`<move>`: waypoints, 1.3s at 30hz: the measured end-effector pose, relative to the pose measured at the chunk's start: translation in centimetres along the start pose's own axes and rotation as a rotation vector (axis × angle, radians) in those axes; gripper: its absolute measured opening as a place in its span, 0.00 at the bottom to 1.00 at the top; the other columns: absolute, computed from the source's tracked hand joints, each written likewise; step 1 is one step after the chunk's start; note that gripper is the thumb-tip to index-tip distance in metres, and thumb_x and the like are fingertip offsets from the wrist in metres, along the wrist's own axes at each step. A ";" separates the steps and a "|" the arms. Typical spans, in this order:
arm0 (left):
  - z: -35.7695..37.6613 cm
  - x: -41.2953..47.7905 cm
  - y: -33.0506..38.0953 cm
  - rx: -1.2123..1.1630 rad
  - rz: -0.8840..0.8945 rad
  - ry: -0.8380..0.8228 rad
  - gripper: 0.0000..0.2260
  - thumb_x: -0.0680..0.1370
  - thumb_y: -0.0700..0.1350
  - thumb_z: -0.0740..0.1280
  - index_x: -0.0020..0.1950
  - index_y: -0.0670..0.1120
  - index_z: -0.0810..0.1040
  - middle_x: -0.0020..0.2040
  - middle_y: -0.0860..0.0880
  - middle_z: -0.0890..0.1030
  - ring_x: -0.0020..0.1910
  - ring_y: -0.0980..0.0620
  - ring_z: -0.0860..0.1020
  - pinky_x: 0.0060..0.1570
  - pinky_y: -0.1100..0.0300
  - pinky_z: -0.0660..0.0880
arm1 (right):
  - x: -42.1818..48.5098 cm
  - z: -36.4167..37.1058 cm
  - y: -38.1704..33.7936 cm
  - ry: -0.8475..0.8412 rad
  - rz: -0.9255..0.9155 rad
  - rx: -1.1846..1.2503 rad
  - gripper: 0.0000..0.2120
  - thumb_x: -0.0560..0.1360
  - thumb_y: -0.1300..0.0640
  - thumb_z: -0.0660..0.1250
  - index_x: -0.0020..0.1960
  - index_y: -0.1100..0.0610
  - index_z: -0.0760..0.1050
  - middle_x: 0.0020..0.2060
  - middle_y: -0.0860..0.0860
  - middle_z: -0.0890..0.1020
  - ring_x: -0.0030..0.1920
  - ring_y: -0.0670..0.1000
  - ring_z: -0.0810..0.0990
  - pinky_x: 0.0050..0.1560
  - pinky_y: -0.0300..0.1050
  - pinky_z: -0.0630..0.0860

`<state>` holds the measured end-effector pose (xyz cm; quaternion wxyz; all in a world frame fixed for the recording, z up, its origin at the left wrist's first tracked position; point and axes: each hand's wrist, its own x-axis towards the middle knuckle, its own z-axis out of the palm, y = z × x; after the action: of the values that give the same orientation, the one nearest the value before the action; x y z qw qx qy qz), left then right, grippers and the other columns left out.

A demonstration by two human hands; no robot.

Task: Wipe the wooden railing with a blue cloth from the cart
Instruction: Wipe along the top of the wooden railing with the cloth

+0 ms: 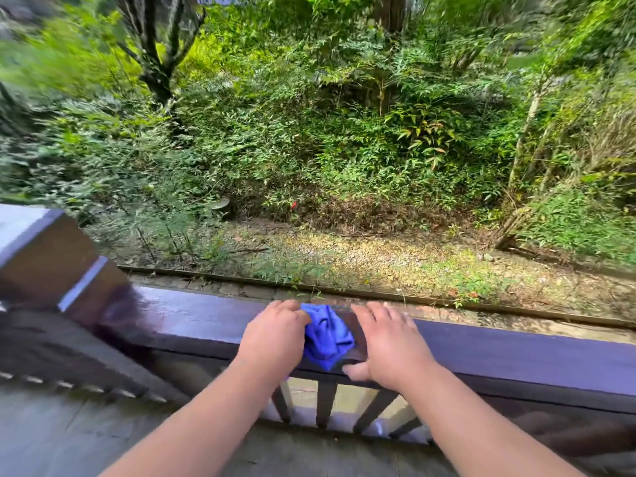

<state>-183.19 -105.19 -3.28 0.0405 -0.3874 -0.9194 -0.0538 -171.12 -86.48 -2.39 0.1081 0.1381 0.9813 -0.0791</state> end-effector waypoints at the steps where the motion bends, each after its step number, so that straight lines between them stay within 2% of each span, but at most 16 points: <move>1: -0.4 -0.7 -1.5 0.014 -0.013 0.010 0.08 0.67 0.42 0.68 0.40 0.54 0.83 0.39 0.56 0.78 0.41 0.52 0.79 0.27 0.62 0.63 | 0.6 0.1 -1.6 0.000 -0.023 -0.008 0.55 0.63 0.28 0.72 0.81 0.48 0.52 0.79 0.54 0.62 0.79 0.59 0.59 0.77 0.63 0.58; 2: -0.7 -1.4 -2.9 0.013 -0.023 0.010 0.08 0.66 0.41 0.70 0.39 0.54 0.83 0.38 0.55 0.78 0.39 0.52 0.79 0.28 0.61 0.66 | 1.3 0.1 -3.0 -0.002 -0.043 -0.014 0.55 0.63 0.29 0.72 0.81 0.48 0.53 0.78 0.54 0.63 0.78 0.60 0.60 0.77 0.63 0.58; 5: -1.0 -3.1 -6.9 -0.010 -0.045 0.038 0.10 0.65 0.41 0.72 0.40 0.56 0.84 0.41 0.54 0.80 0.40 0.51 0.78 0.39 0.59 0.74 | 2.8 0.1 -7.0 -0.019 -0.082 -0.026 0.53 0.64 0.32 0.73 0.81 0.49 0.54 0.77 0.54 0.65 0.77 0.60 0.62 0.77 0.64 0.59; 7: -1.0 -4.2 -9.2 -0.069 -0.102 0.035 0.11 0.70 0.41 0.69 0.45 0.56 0.85 0.46 0.54 0.81 0.45 0.49 0.79 0.44 0.57 0.76 | 3.6 0.2 -9.3 -0.021 -0.098 -0.048 0.51 0.65 0.33 0.73 0.80 0.49 0.55 0.76 0.55 0.66 0.75 0.60 0.64 0.76 0.64 0.61; 10: -1.4 -5.2 -12.0 -0.128 -0.180 0.054 0.12 0.76 0.43 0.66 0.51 0.57 0.84 0.51 0.56 0.80 0.50 0.50 0.78 0.46 0.54 0.78 | 4.5 0.5 -11.7 -0.012 -0.089 -0.090 0.48 0.68 0.36 0.74 0.80 0.50 0.56 0.75 0.55 0.67 0.73 0.61 0.67 0.74 0.65 0.63; 14: -1.9 -6.0 -15.6 -0.146 -0.202 0.058 0.11 0.77 0.43 0.65 0.52 0.56 0.84 0.52 0.55 0.81 0.52 0.48 0.78 0.52 0.51 0.77 | 5.3 0.6 -14.0 -0.008 -0.049 -0.105 0.48 0.67 0.38 0.75 0.80 0.50 0.56 0.72 0.55 0.69 0.71 0.61 0.69 0.72 0.65 0.65; 18: -2.7 -6.7 -19.9 -0.108 -0.267 0.058 0.11 0.75 0.42 0.66 0.51 0.55 0.85 0.51 0.54 0.82 0.52 0.47 0.79 0.51 0.52 0.78 | 5.5 0.6 -15.3 -0.018 -0.005 -0.123 0.50 0.67 0.38 0.74 0.80 0.49 0.54 0.72 0.56 0.69 0.71 0.62 0.68 0.72 0.68 0.64; 23: -3.5 -7.1 -24.8 -0.099 -0.395 0.119 0.11 0.74 0.40 0.68 0.48 0.53 0.86 0.51 0.52 0.83 0.49 0.46 0.81 0.45 0.53 0.79 | 5.2 0.7 -15.9 0.014 0.017 -0.108 0.49 0.68 0.37 0.73 0.81 0.49 0.52 0.74 0.55 0.66 0.74 0.62 0.64 0.74 0.66 0.61; 27: -3.4 -7.0 -24.4 -0.109 -0.447 0.128 0.11 0.73 0.39 0.68 0.47 0.52 0.87 0.50 0.49 0.83 0.47 0.43 0.81 0.42 0.53 0.79 | 4.6 1.2 -15.7 0.085 0.001 -0.060 0.50 0.69 0.34 0.71 0.81 0.48 0.51 0.78 0.54 0.62 0.78 0.61 0.58 0.77 0.66 0.57; 31: -2.8 -6.6 -23.5 -0.108 -0.465 0.155 0.11 0.73 0.39 0.68 0.48 0.51 0.87 0.49 0.48 0.85 0.46 0.40 0.81 0.43 0.53 0.79 | 4.1 1.3 -14.4 0.100 0.019 -0.020 0.51 0.67 0.32 0.71 0.81 0.48 0.51 0.79 0.53 0.61 0.79 0.60 0.57 0.78 0.65 0.55; 37: -1.9 -4.0 -17.8 -0.115 -0.367 0.125 0.11 0.72 0.39 0.67 0.45 0.51 0.87 0.45 0.48 0.84 0.44 0.41 0.79 0.42 0.52 0.78 | 3.0 0.8 -10.9 0.082 0.091 0.009 0.52 0.67 0.31 0.70 0.82 0.47 0.50 0.79 0.53 0.60 0.80 0.59 0.56 0.79 0.65 0.56; 39: -1.2 -2.9 -14.4 -0.156 -0.316 0.119 0.12 0.74 0.40 0.65 0.48 0.53 0.86 0.47 0.49 0.83 0.46 0.42 0.78 0.43 0.51 0.77 | 2.4 0.7 -9.6 0.088 0.107 0.016 0.52 0.67 0.30 0.70 0.82 0.47 0.50 0.79 0.52 0.61 0.80 0.59 0.56 0.79 0.65 0.56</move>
<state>-191.41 -117.41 -3.41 0.0556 -0.2362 -0.9579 -0.1533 -175.98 -95.14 -2.36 0.0680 0.1945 0.9757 -0.0750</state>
